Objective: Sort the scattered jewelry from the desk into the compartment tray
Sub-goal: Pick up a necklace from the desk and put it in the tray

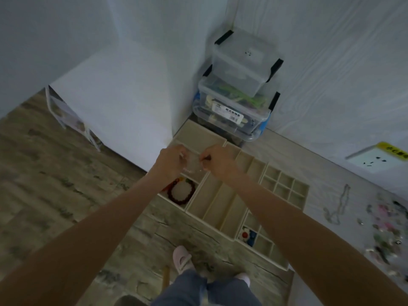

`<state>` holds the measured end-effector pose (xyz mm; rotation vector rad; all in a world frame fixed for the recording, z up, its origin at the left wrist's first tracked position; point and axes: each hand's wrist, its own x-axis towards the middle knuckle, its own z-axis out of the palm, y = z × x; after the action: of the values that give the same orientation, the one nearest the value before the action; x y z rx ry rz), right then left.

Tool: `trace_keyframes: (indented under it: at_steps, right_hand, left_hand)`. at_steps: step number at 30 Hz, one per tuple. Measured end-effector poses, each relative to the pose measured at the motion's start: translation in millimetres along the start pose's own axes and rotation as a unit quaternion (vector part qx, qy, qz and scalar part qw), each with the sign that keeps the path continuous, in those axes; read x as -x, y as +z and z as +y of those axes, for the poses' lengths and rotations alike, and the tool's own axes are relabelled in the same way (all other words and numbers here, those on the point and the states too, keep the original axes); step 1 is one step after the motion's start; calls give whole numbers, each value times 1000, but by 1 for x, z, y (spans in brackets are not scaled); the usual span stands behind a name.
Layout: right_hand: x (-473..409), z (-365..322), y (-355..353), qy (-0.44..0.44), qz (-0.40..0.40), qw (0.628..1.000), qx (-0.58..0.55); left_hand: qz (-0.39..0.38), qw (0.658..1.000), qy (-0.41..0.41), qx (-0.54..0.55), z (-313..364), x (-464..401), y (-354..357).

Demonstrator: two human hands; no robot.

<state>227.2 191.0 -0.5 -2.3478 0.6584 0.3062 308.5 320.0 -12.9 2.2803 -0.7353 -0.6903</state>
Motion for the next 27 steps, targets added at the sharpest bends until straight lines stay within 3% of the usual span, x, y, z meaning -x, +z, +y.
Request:
trace_keyframes:
  at_steps: [5, 8, 10, 16, 21, 27]
  right_hand:
    - [-1, 2, 5, -9, 3, 996, 86]
    - [-2, 2, 5, -10, -8, 994, 109]
    - [-2, 1, 5, -12, -13, 992, 123]
    - [-2, -4, 5, -49, -17, 981, 187]
    - [-9, -12, 6, -54, -25, 977, 202]
    - [1, 3, -11, -42, 80, 989, 113]
  left_hand:
    - [-60, 988, 73, -123, 3, -1, 5]
    - [-12, 949, 91, -300, 3, 5, -1]
    - [-17, 933, 101, -345, 0, 11, -8]
    - [-113, 900, 152, -393, -7, 16, -10]
    - [-129, 904, 184, -363, -4, 16, -7]
    - [-123, 888, 205, -392, -7, 15, -10]
